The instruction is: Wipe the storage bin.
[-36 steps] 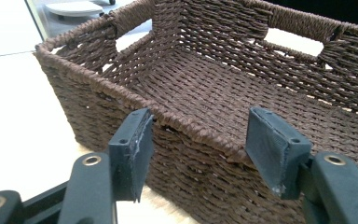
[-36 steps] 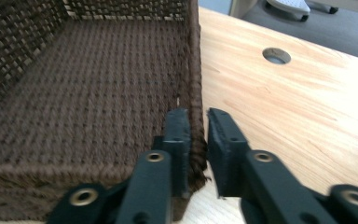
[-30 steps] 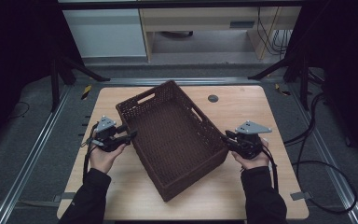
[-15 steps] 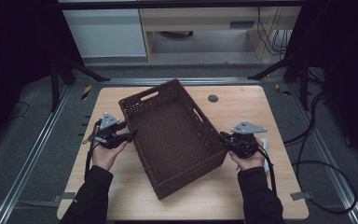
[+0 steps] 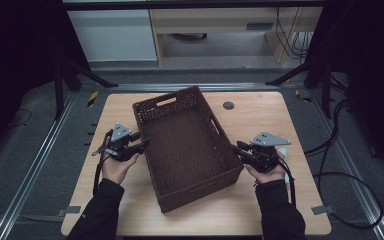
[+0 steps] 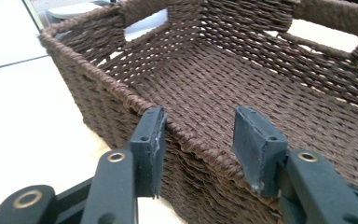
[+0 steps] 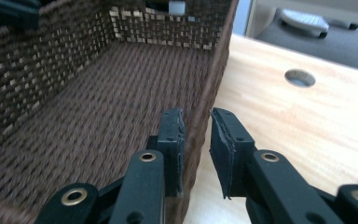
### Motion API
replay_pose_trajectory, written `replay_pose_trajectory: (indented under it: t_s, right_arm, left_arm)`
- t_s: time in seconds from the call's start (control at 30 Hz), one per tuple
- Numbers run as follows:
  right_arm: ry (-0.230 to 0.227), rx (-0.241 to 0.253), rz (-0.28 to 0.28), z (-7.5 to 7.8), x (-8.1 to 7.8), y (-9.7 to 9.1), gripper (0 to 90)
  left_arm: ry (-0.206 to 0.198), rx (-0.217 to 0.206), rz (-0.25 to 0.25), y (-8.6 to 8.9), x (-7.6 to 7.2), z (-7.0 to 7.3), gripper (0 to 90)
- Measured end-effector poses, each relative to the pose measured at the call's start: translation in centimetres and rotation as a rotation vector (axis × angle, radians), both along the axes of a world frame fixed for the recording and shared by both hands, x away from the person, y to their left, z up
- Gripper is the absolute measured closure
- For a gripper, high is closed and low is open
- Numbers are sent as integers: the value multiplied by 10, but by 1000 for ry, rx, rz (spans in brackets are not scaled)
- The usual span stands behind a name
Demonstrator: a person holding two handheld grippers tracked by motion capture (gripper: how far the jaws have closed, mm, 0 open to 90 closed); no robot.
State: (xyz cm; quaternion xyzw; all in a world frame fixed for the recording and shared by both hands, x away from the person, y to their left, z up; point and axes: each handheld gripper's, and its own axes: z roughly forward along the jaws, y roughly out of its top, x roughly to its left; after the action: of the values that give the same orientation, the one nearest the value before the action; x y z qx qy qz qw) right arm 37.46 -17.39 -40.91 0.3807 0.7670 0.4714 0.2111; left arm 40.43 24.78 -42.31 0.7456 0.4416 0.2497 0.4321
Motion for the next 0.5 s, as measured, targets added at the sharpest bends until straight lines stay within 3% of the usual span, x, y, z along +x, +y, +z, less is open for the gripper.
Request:
replay_pose_trajectory:
  t_s: [0.1, 0.3, 0.5]
  right_arm:
    - [-8, 16, 3, 0, 6, 4, 730]
    - [-4, -9, 6, -9, 17, 14, 733]
    - [10, -24, 17, -13, 17, 17, 790]
  left_arm:
    - [-6, 7, 8, -2, 7, -1, 549]
    - [-12, 9, 18, -5, 17, -2, 565]
    - [-10, -7, -2, -4, 11, 0, 513]
